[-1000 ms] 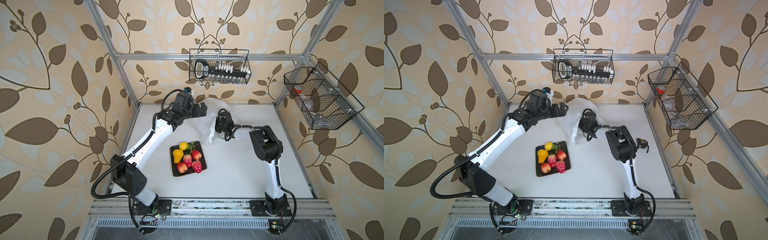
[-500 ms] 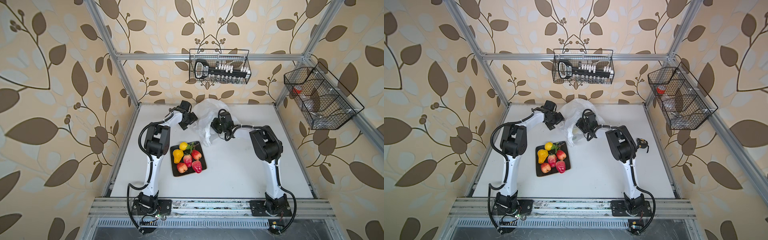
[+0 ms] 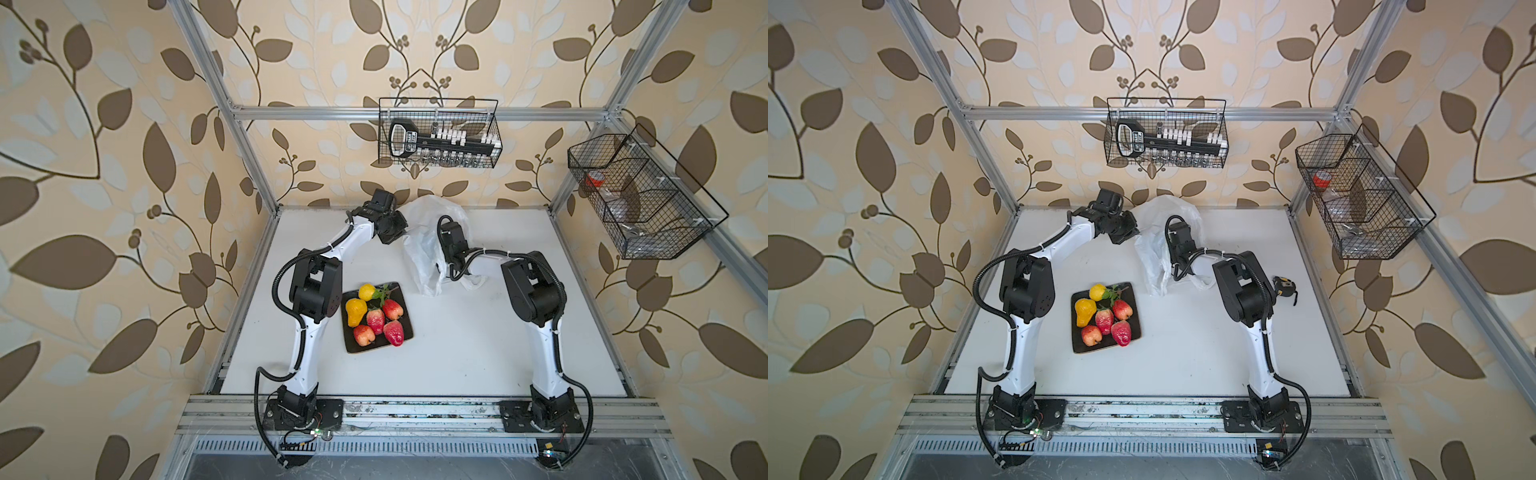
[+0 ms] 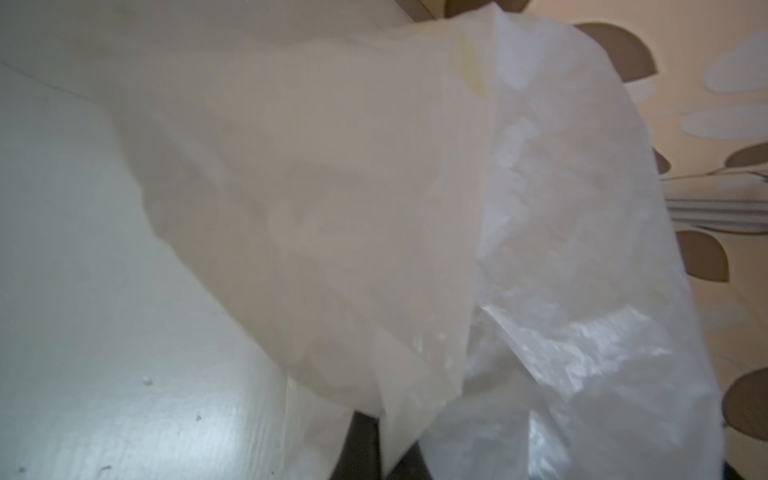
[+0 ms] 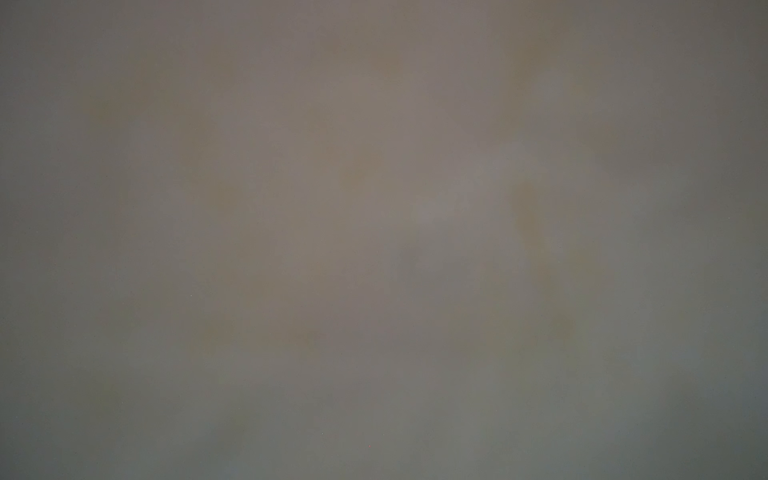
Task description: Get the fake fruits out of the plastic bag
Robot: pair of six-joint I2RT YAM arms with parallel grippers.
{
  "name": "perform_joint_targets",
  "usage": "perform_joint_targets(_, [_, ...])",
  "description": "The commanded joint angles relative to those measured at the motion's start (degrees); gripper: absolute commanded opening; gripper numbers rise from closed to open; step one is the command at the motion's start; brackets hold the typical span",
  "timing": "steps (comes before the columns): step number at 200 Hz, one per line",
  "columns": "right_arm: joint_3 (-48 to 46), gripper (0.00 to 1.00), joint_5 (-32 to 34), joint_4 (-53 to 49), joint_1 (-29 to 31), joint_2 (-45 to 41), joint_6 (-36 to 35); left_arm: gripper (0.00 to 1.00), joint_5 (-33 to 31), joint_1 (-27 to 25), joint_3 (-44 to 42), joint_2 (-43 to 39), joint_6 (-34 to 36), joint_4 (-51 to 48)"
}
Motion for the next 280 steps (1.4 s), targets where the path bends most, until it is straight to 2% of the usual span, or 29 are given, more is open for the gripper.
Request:
perform_joint_targets(1, [1.36,0.87,1.36,-2.85,-0.29,-1.45,-0.85,0.0,0.79,-1.16,-1.12,-5.67,1.74,0.7])
perform_joint_targets(20, [4.11,0.91,2.99,-7.12,-0.11,-0.06,-2.13,0.0,0.33,-0.99,-0.82,-5.18,1.8,0.77])
perform_joint_targets(57, [9.19,0.9,13.51,-16.27,0.63,2.97,-4.17,0.0,-1.03,-0.63,-1.02,-4.02,1.8,0.06])
perform_joint_targets(74, [14.04,0.84,15.65,-20.82,1.36,6.0,-4.56,0.0,-1.78,-0.24,-1.4,-3.87,2.28,-0.3])
perform_joint_targets(85, [16.02,0.8,17.09,-23.26,1.96,7.14,-7.26,0.0,-2.21,0.11,-1.49,-3.64,2.58,-0.46])
perform_joint_targets(148, [20.68,0.57,21.54,-29.28,2.6,10.4,-13.68,0.0,-3.57,1.2,-2.22,-2.47,3.38,0.11])
perform_joint_targets(179, [19.33,0.41,21.85,-28.79,2.39,5.81,-16.2,0.0,-4.73,2.12,-4.92,-2.85,4.0,1.28])
perform_joint_targets(213, [13.37,0.29,19.64,-25.69,2.41,-3.4,-19.21,0.0,-6.11,3.12,-8.45,-3.39,4.53,3.53])
perform_joint_targets(280, [-5.18,0.24,12.18,-21.72,1.63,-20.83,-19.52,0.0,-6.01,4.44,-8.15,-1.83,4.81,6.36])
